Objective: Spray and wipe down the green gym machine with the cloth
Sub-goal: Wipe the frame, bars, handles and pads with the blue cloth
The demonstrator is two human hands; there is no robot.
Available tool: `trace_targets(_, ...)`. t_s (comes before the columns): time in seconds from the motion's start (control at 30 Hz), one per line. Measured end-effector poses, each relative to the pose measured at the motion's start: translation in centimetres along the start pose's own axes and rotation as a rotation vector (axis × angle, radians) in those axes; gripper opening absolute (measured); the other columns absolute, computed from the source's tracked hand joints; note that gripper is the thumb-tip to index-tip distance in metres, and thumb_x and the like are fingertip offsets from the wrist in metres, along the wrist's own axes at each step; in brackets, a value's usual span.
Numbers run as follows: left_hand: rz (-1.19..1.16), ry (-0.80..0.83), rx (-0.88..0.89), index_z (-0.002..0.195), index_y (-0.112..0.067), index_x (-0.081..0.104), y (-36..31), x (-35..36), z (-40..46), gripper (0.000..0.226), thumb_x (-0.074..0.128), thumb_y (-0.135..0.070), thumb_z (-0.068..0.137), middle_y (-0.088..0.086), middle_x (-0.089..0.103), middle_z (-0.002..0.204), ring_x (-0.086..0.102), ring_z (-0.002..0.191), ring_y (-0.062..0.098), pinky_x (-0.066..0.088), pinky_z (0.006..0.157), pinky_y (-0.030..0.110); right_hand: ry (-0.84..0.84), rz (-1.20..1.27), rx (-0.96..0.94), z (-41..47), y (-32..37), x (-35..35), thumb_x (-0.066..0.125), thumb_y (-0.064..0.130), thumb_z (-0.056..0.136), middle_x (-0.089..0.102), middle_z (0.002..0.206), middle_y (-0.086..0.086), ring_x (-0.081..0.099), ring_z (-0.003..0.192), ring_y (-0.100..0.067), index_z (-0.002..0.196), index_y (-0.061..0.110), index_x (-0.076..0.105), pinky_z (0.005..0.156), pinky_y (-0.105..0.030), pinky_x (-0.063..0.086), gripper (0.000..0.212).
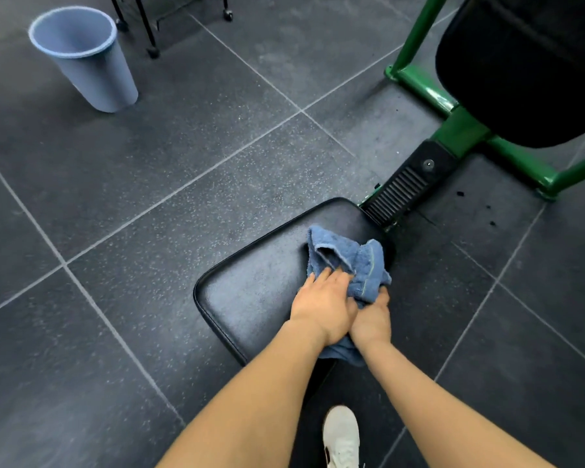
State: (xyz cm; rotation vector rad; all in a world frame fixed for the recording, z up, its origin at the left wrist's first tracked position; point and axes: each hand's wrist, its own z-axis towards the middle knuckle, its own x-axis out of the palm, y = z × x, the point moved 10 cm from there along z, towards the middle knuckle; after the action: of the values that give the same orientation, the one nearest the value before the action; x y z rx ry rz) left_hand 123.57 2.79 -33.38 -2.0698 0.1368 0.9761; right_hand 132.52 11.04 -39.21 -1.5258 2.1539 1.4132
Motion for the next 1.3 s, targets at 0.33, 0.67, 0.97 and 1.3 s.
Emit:
trace_targets(0.33, 0.05, -0.049, -0.031, 0.1, -0.018, 0.047, 2.3, -2.1, -6.2, 0.01, 0.045, -0.021, 0.091, 0.005, 0.062, 0.112, 0.052, 0.112, 0.026, 0.024, 0.109, 0.032, -0.095, -0.351, 0.007, -6.8, 0.5, 0.6, 0.066, 0.036, 0.083, 0.051, 0.126, -0.019, 0.048, 0.118, -0.037, 0.132, 0.008, 0.04, 0.097, -0.042, 0.041, 0.061)
trace_targets(0.67, -0.189, -0.486, -0.399, 0.109, -0.01, 0.05, 12.8, -12.6, -7.7, 0.023, 0.047, -0.014, 0.087, 0.015, 0.057, 0.112, 0.056, 0.1, 0.037, 0.04, 0.076, 0.039, 0.378, -0.696, -0.429, -8.3, 13.2, 13.6, 0.053, 0.044, 0.09, 0.019, 0.157, -0.011, 0.013, 0.145, -0.033, 0.147, 0.017, 0.022, 0.113, -0.054, 0.021, 0.07)
trace_targets(0.97, -0.573, -0.542, -0.79, 0.113, -0.002, 0.05, 18.7, -6.8, -15.5, 0.025, 0.052, -0.005, 0.088, 0.018, 0.062, 0.111, 0.056, 0.098, 0.033, 0.037, 0.075, 0.031, 0.207, -0.908, -0.89, -13.9, 10.9, 16.1, 0.073, 0.033, 0.078, 0.031, 0.149, -0.011, 0.023, 0.141, -0.031, 0.149, 0.016, 0.015, 0.113, -0.049, 0.025, 0.094)
trace_targets(1.3, -0.423, -0.038, -0.82, 0.122, -0.007, 0.06, 13.3, 2.2, -17.6, 0.031, 0.042, -0.009, 0.096, 0.013, 0.061, 0.127, 0.055, 0.117, 0.029, 0.041, 0.09, 0.029, 0.354, -1.009, -1.166, -16.0, 4.2, 10.8, 0.089, 0.04, 0.035, 0.065, 0.116, -0.008, 0.063, 0.109, -0.028, 0.128, 0.016, 0.047, 0.087, -0.043, 0.055, 0.104)
